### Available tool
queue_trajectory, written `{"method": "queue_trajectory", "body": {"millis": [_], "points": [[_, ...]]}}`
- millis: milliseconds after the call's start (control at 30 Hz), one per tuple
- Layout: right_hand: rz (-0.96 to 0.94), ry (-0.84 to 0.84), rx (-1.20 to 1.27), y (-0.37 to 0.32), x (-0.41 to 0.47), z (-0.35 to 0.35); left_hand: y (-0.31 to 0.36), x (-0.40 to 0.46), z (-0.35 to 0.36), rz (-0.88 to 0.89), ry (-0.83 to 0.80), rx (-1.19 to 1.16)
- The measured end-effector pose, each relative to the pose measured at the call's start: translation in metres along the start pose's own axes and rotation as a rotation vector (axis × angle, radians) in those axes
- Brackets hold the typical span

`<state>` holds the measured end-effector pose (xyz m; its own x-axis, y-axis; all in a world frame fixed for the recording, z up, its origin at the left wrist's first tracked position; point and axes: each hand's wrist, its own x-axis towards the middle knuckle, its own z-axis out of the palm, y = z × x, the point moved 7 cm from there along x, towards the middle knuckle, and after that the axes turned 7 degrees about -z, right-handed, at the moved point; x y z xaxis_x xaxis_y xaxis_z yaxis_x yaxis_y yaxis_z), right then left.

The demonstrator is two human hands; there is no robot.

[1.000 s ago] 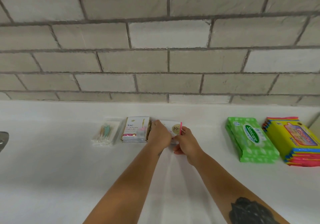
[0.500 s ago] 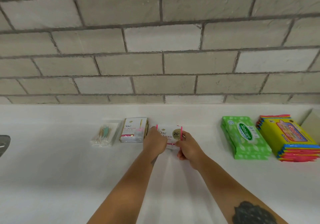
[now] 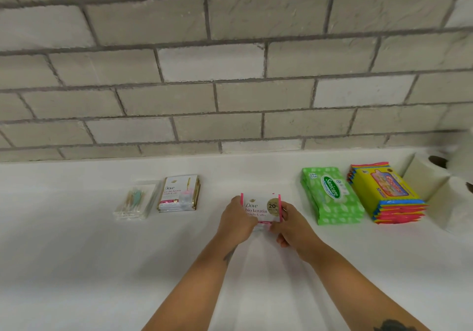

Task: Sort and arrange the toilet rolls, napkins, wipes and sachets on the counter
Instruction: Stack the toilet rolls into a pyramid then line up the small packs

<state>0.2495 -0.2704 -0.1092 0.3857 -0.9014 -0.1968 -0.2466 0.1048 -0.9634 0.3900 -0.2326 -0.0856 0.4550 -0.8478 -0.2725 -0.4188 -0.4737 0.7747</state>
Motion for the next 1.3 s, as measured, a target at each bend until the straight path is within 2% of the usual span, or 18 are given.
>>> {"method": "queue_trajectory", "body": {"millis": [167,400,600,733,867,1100,1300], "points": [[-0.010,0.020,-0.072,0.002,0.002,-0.020,0.010,-0.001,0.018,0.054,-0.057,-0.029],[-0.107,0.023,-0.284,0.002,0.018,-0.026,0.019,-0.002,0.026,0.161,-0.073,0.281],[-0.190,-0.025,-0.440,0.001,0.016,-0.022,0.014,0.003,0.033,0.210,-0.060,0.331],[-0.263,-0.050,-0.805,-0.011,0.013,-0.017,0.015,0.009,0.036,0.272,-0.008,0.455],[-0.264,-0.074,-1.042,-0.018,0.016,-0.011,0.018,0.015,0.036,0.254,0.017,0.557],[-0.243,-0.084,-1.191,-0.024,0.031,-0.010,0.028,0.029,0.038,0.258,0.037,0.679],[-0.213,-0.081,-1.217,-0.028,0.044,-0.014,0.036,0.042,0.041,0.277,0.050,0.745]]}}
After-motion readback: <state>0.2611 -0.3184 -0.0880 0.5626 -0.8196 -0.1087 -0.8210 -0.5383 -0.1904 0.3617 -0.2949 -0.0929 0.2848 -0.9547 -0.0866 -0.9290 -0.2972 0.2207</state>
